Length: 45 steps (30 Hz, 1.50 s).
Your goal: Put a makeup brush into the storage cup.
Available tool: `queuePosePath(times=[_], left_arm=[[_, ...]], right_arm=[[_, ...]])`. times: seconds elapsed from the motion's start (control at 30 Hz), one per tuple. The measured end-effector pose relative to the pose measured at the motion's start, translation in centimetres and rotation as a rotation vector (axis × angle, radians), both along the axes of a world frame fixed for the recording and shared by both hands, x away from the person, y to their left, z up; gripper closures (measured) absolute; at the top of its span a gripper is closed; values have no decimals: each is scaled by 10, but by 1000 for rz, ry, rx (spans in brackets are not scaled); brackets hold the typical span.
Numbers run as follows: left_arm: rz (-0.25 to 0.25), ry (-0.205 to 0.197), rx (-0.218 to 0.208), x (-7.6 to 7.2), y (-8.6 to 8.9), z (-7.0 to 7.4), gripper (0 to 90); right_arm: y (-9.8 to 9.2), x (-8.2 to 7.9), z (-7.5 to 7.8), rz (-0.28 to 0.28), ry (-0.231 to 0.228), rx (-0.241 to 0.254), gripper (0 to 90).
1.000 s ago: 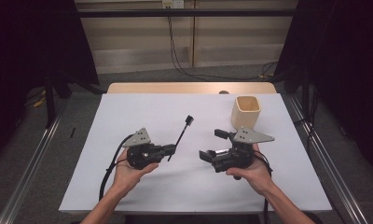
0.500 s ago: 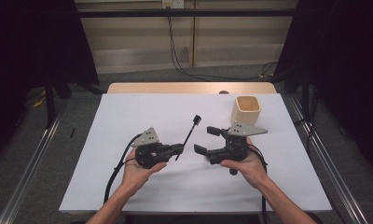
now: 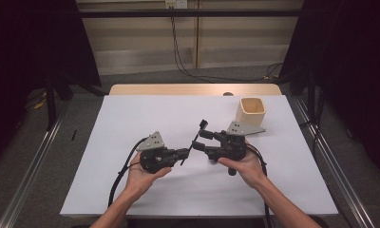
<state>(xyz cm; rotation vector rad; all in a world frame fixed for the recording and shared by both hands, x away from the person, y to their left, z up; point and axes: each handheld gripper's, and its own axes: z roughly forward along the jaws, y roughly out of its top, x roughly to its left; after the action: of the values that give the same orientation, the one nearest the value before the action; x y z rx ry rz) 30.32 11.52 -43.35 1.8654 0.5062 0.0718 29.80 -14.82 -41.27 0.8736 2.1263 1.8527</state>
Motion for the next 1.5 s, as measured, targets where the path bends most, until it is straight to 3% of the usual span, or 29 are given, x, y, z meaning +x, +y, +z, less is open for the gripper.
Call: queuePosePath(times=[0.57,0.9,1.1,1.23,1.5], left_arm=[[-40,13,24,-3,-4,-6,858],[-55,2,36,-4,-7,-9,858],[-49,-6,27,-4,-6,-9,838],[-32,-21,49,-4,-6,-12,751],[-15,-10,26,-4,-4,-9,614]], right_arm=[[0,4,-4,45,45,28,802],[2,3,-4,83,82,49,852],[4,1,-2,98,73,49,860],[3,0,-2,93,66,34,860],[1,-1,0,98,58,21,860]])
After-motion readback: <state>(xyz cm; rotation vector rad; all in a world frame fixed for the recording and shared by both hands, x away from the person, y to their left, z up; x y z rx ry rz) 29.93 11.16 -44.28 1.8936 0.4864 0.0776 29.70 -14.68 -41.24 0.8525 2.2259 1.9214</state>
